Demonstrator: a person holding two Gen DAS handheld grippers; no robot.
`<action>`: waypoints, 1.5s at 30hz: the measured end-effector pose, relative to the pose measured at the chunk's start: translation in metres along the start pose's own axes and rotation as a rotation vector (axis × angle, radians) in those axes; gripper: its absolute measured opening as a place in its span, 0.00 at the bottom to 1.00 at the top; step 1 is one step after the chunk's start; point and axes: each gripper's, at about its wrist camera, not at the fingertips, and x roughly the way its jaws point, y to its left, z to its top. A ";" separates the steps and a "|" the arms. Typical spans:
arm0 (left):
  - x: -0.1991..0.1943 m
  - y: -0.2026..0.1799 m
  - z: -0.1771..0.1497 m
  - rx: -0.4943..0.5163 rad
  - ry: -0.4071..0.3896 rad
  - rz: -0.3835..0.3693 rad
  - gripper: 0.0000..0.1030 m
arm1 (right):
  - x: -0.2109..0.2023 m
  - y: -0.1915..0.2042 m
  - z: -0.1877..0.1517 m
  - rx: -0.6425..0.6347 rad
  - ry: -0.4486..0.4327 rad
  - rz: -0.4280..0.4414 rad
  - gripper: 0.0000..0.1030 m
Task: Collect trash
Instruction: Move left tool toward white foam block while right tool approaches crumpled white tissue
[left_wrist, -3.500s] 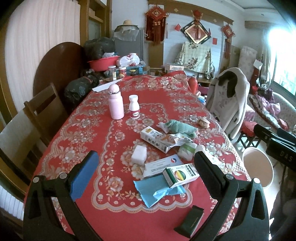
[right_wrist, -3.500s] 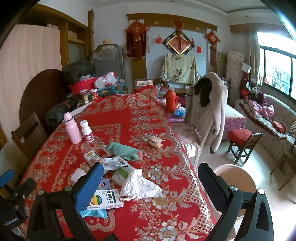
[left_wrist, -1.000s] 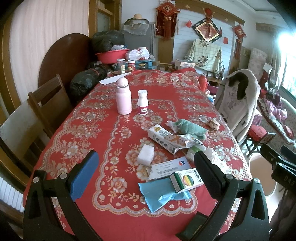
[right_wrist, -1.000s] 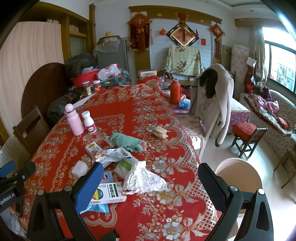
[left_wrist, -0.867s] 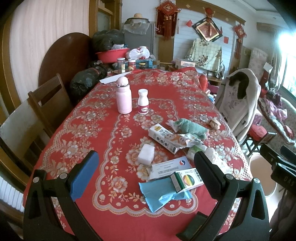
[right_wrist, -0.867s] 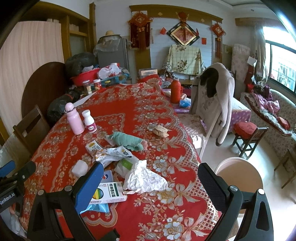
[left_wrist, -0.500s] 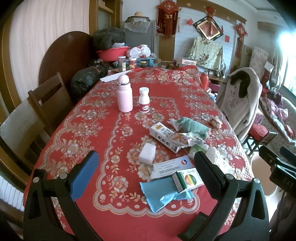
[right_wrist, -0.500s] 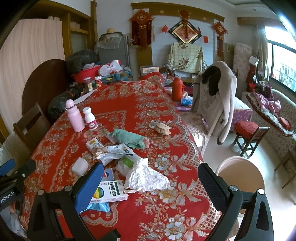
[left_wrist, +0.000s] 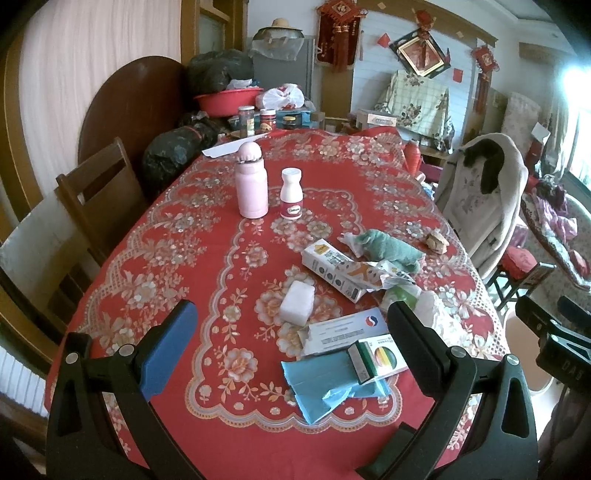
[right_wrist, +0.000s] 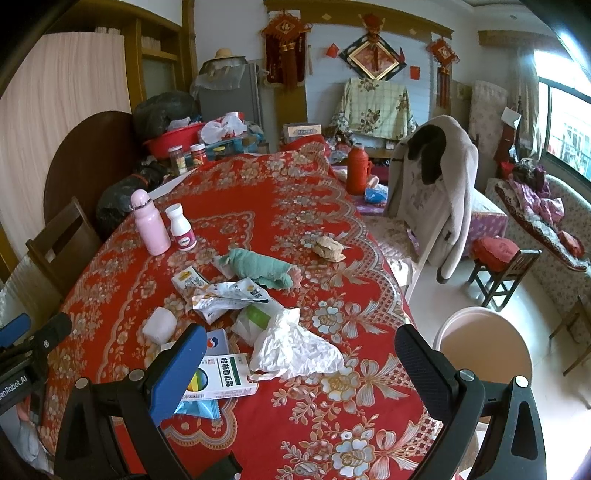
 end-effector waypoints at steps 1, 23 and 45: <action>0.001 0.000 0.001 0.000 0.001 0.000 0.99 | 0.001 0.000 0.000 -0.001 0.002 0.001 0.98; 0.016 0.006 0.008 -0.019 0.046 0.014 0.99 | 0.021 0.008 -0.006 -0.015 0.072 0.046 0.98; 0.041 0.025 0.000 -0.004 0.142 -0.020 0.99 | 0.057 0.013 -0.023 -0.014 0.198 0.095 0.98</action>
